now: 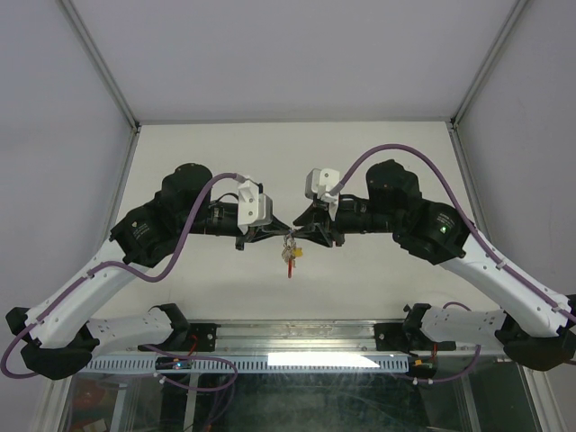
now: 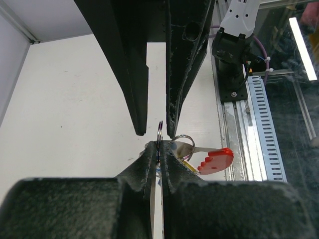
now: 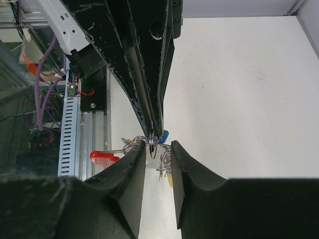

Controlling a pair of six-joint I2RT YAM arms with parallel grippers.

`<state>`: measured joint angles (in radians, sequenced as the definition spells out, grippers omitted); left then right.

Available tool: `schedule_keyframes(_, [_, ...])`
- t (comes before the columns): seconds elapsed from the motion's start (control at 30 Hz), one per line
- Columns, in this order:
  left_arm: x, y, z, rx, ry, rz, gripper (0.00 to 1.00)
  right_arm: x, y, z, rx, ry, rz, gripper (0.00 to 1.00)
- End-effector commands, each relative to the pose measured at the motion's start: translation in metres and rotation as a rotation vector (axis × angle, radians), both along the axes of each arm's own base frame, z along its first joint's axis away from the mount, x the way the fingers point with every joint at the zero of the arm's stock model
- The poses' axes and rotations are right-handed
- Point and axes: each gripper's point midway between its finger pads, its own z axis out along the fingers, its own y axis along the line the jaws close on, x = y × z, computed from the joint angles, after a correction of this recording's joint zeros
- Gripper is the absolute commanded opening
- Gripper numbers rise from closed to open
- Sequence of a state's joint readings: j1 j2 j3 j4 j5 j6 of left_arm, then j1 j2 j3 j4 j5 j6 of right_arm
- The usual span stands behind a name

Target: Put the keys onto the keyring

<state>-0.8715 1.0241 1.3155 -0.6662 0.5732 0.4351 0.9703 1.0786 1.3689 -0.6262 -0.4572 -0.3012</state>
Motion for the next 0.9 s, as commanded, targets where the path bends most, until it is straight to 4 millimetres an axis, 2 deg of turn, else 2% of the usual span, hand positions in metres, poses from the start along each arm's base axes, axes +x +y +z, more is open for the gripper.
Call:
schedule_keyframes(0.0, [-0.0078,-0.0034,0.0298,-0.078,-0.067,-0.051,0.0,-0.0023,-0.0008,0.0277,0.062,-0.055,0.016,0.28])
schedule_keyframes(0.4, [-0.0097,-0.0044,0.0294,-0.078,-0.065,-0.065,0.0,-0.0035,0.0016,0.0274,0.064,-0.052,0.03,0.18])
schedule_keyframes(0.73, [-0.0097,-0.0053,0.0283,-0.076,-0.061,-0.068,0.0,-0.0056,0.0035,0.0269,0.069,-0.05,0.047,0.17])
schedule_keyframes(0.87, [-0.0092,-0.0052,0.0283,-0.075,-0.062,-0.065,0.0,-0.0063,0.0043,0.0265,0.069,-0.048,0.053,0.07])
